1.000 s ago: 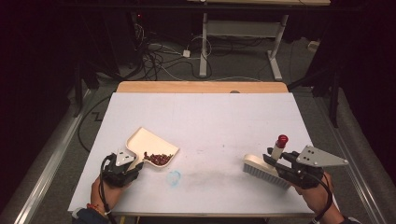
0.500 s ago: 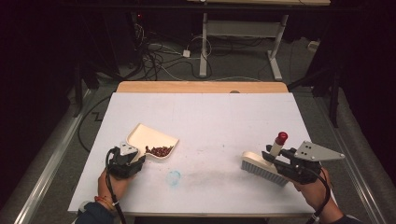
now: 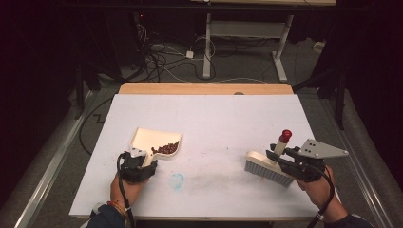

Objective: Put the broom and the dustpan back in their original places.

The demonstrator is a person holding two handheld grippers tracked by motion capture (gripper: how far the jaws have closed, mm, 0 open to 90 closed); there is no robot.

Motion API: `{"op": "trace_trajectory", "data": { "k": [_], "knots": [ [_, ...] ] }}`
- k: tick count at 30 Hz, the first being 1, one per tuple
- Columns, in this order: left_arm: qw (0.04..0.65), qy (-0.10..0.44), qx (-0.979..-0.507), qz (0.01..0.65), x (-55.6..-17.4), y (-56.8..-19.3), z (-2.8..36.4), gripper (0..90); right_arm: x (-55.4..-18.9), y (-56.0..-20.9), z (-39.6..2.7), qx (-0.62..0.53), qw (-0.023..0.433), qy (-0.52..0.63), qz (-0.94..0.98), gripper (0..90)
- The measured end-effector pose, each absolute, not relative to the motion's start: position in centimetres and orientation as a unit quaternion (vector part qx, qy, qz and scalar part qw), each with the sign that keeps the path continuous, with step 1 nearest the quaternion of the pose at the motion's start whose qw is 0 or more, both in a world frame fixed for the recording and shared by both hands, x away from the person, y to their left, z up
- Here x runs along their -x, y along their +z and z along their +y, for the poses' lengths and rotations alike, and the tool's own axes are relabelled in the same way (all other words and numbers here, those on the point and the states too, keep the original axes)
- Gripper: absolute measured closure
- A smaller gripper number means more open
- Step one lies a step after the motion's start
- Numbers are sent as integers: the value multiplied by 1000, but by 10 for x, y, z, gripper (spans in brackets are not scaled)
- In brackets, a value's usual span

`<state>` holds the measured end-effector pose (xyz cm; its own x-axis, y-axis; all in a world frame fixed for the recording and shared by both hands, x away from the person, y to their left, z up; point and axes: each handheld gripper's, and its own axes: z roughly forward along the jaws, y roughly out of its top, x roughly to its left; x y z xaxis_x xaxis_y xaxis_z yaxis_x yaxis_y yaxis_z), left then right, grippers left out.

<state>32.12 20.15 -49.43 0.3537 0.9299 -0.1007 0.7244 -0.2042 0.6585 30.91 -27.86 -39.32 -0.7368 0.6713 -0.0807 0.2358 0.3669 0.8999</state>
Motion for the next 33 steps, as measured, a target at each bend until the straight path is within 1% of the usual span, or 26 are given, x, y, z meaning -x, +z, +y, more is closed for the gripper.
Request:
{"op": "trace_trajectory", "data": {
  "k": [7,8,9,10,11,12,14,15,17,19,20,21,23,25,28,30,33],
  "knots": [
    [331,161,-768,524,-311,-488,205,498,-315,-393,-274,-286,221,486,796,701],
    [332,170,-768,520,-308,-484,206,496,-316,-393,-274,-288,218,488,794,701],
    [336,184,-769,511,-305,-479,208,472,-317,-393,-274,-289,217,490,793,701],
    [354,192,-768,497,-302,-473,211,425,-318,-393,-274,-291,215,489,794,701],
    [377,199,-767,479,-297,-467,214,407,-318,-393,-274,-289,215,491,793,701],
    [397,213,-768,455,-291,-460,219,407,-318,-392,-273,-289,215,489,794,701],
    [417,234,-770,422,-283,-453,224,374,-315,-390,-272,-280,215,488,798,702],
    [419,243,-772,411,-280,-451,226,374,-313,-389,-270,-277,216,489,799,701],
    [411,258,-779,396,-276,-450,230,352,-309,-385,-268,-271,215,492,799,702],
    [403,261,-786,390,-275,-454,233,358,-307,-382,-266,-264,215,492,801,702],
    [396,270,-786,391,-275,-456,233,321,-305,-380,-265,-259,214,489,805,702],
    [385,278,-789,390,-274,-460,233,250,-305,-379,-264,-256,213,490,805,702],
    [385,265,-797,383,-275,-464,235,275,-304,-377,-262,-248,204,491,810,702],
    [386,261,-798,382,-276,-467,235,252,-306,-377,-261,-241,189,487,818,701],
    [385,261,-800,378,-278,-468,232,233,-317,-381,-258,-234,165,468,836,700],
    [384,257,-803,376,-281,-469,230,200,-327,-385,-258,-241,164,463,837,698],
    [378,259,-807,373,-286,-471,225,198,-349,-385,-259,-260,173,459,832,659]
  ]
}}
